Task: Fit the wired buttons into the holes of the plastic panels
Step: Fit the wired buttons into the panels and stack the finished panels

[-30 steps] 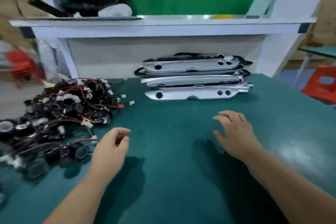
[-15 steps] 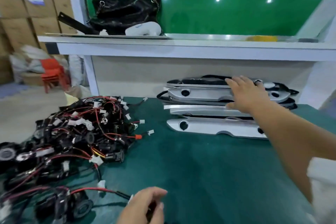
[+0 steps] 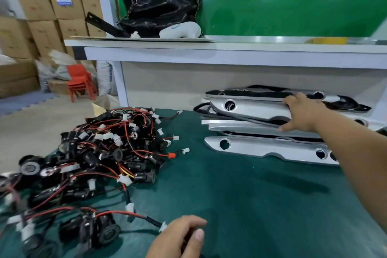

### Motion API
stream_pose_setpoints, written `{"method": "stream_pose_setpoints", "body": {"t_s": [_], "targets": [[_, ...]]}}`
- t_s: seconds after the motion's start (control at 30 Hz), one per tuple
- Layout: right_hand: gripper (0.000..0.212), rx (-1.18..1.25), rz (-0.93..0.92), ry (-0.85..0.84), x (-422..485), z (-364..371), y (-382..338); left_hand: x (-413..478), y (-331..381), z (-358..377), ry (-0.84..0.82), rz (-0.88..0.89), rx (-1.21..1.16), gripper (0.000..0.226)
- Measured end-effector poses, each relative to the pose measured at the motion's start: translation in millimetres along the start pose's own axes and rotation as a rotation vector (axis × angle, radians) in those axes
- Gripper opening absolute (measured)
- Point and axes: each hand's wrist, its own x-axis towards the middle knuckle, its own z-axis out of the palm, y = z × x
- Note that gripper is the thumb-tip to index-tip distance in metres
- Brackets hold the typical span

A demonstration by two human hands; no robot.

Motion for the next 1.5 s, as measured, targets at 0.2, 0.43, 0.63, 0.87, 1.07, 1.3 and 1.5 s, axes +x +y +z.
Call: {"method": "stream_pose_setpoints", "body": {"t_s": [0.2,0.43,0.63,0.87,1.07,1.3,1.5], "targets": [[0.099,0.135,0.016,-0.006,-65.3,20.9,-6.7,4.2,9.6,-11.2,-0.134,-0.066,-0.024,0.023],[0.097,0.222,-0.190,-0.266,-150.6,57.9,-8.1,3.9,12.9,-13.0,-0.209,-0.014,-0.007,0.019],[0.096,0.255,-0.243,-0.285,-170.7,62.7,-8.8,2.5,12.8,-10.7,-0.193,-0.046,-0.013,0.023],[0.092,0.294,-0.226,-0.403,-187.4,60.7,-3.7,-3.9,13.7,-17.1,-0.107,-0.117,-0.101,0.023],[0.065,0.340,-0.243,-0.619,-204.8,47.8,7.6,-14.5,17.3,-35.0,-0.008,-0.165,-0.157,0.023],[0.080,0.331,-0.260,-0.631,-222.9,45.6,21.8,-10.5,0.9,-97.8,0.224,-0.023,0.560,0.024],[0.069,0.430,-0.252,-0.457,-237.5,50.6,28.6,-11.5,-35.7,-122.7,-0.065,-0.281,0.821,0.054]]}}
